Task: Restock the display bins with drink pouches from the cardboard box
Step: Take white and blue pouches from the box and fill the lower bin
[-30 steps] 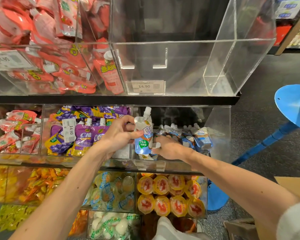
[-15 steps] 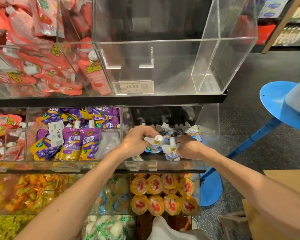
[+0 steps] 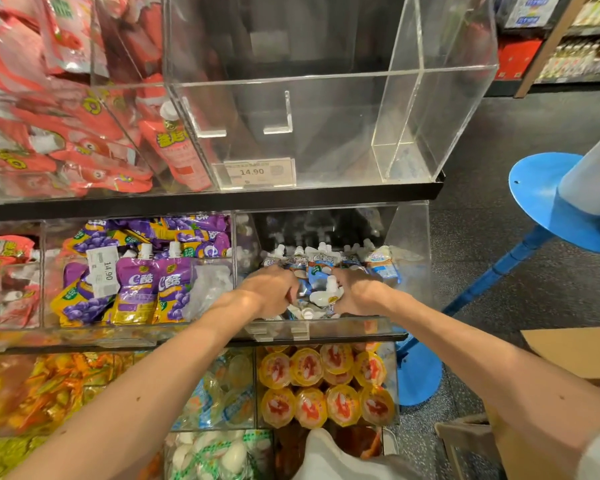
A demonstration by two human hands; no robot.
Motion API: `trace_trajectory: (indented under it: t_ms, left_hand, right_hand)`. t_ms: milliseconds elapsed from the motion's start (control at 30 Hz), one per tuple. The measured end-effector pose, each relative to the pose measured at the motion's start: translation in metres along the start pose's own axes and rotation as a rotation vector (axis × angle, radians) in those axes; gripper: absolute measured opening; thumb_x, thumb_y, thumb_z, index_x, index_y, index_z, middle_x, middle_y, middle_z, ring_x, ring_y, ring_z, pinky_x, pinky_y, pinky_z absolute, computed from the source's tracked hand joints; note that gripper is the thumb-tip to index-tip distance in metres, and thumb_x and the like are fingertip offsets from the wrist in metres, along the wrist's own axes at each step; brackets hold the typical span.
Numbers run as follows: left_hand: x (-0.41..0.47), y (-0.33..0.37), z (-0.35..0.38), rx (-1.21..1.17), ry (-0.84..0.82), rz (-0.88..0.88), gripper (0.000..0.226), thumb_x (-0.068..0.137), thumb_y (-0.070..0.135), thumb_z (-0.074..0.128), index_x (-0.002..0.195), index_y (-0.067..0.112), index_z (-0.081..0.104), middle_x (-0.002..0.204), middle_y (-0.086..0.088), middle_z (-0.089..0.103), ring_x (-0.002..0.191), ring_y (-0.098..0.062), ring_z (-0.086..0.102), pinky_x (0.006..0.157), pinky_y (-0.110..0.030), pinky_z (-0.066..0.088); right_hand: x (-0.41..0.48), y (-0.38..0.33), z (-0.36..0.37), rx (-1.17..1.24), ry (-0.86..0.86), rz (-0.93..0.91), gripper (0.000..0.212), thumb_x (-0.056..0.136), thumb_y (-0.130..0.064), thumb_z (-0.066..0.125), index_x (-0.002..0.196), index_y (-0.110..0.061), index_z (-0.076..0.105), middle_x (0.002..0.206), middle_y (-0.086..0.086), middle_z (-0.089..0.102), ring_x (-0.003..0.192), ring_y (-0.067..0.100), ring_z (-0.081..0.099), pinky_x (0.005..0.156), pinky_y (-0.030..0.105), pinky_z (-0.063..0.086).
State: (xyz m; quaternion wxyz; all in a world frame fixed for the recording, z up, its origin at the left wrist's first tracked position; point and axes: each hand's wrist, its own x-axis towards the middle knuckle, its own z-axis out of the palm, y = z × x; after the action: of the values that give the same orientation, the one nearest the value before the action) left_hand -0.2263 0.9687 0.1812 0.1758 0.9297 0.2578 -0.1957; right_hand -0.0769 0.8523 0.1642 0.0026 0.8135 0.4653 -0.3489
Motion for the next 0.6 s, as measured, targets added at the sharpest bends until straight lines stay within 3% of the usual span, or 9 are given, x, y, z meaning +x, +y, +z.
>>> trace_trajectory:
  t_ms: [67,133,200,267,333,467,600]
  left_hand:
    - [-0.005,0.002,-0.007,0.091,-0.056,-0.019,0.021,0.093,0.01,0.056,0.108,0.022,0.064,0.117,-0.004,0.059,0.106,-0.026,0.057,0.087,-0.032,0.045]
    - [-0.009,0.004,-0.016,0.189,-0.159,-0.044,0.033,0.092,0.019,0.064,0.124,0.025,0.06,0.122,-0.004,0.057,0.109,-0.028,0.059,0.083,-0.031,0.047]
    - [-0.012,0.005,-0.02,0.277,-0.217,-0.037,0.043,0.092,0.012,0.065,0.132,0.024,0.057,0.126,-0.005,0.056,0.111,-0.028,0.06,0.085,-0.033,0.05]
    - [-0.012,0.006,-0.018,0.357,-0.197,-0.015,0.047,0.092,-0.002,0.062,0.133,0.018,0.057,0.126,-0.008,0.059,0.111,-0.03,0.062,0.091,-0.036,0.053]
    - [-0.011,0.007,-0.016,0.389,-0.158,-0.008,0.044,0.092,-0.009,0.057,0.132,0.011,0.057,0.125,-0.012,0.058,0.113,-0.032,0.061,0.096,-0.038,0.053]
    - [-0.01,0.008,-0.019,0.397,-0.059,-0.001,0.038,0.093,-0.011,0.056,0.126,0.007,0.058,0.122,-0.013,0.057,0.113,-0.031,0.06,0.097,-0.039,0.053]
    - [-0.008,0.008,-0.016,0.426,-0.029,-0.024,0.039,0.092,-0.011,0.056,0.126,0.009,0.056,0.12,-0.011,0.057,0.109,-0.03,0.06,0.094,-0.041,0.054]
  right_hand:
    - [0.001,-0.001,0.002,-0.082,0.015,-0.027,0.072,0.088,-0.016,0.07,0.149,-0.008,0.031,0.113,0.013,0.064,0.093,0.026,0.063,0.075,0.033,0.053]
    - [0.002,0.0,0.0,-0.112,0.052,-0.057,0.075,0.086,-0.027,0.075,0.146,-0.008,0.036,0.116,0.014,0.064,0.093,0.026,0.061,0.074,0.031,0.05]
    - [0.003,0.003,-0.002,-0.065,0.055,-0.09,0.071,0.086,-0.034,0.074,0.144,-0.01,0.041,0.115,0.011,0.064,0.096,0.026,0.061,0.072,0.029,0.048]
    - [0.005,0.004,-0.004,-0.044,0.058,-0.115,0.051,0.089,-0.033,0.072,0.132,-0.016,0.051,0.107,0.008,0.064,0.094,0.026,0.061,0.069,0.03,0.046]
    - [0.006,0.007,-0.004,-0.042,0.083,-0.11,0.031,0.089,-0.032,0.071,0.109,-0.027,0.049,0.1,0.006,0.063,0.091,0.026,0.06,0.068,0.031,0.043]
    - [0.006,0.012,-0.001,-0.025,0.144,-0.086,0.03,0.088,-0.035,0.072,0.095,-0.014,0.052,0.086,0.006,0.061,0.075,0.021,0.059,0.056,0.028,0.04]
    - [0.003,0.013,-0.002,-0.048,0.194,-0.116,0.033,0.088,-0.036,0.072,0.091,-0.019,0.044,0.081,0.003,0.058,0.069,0.02,0.054,0.051,0.024,0.033]
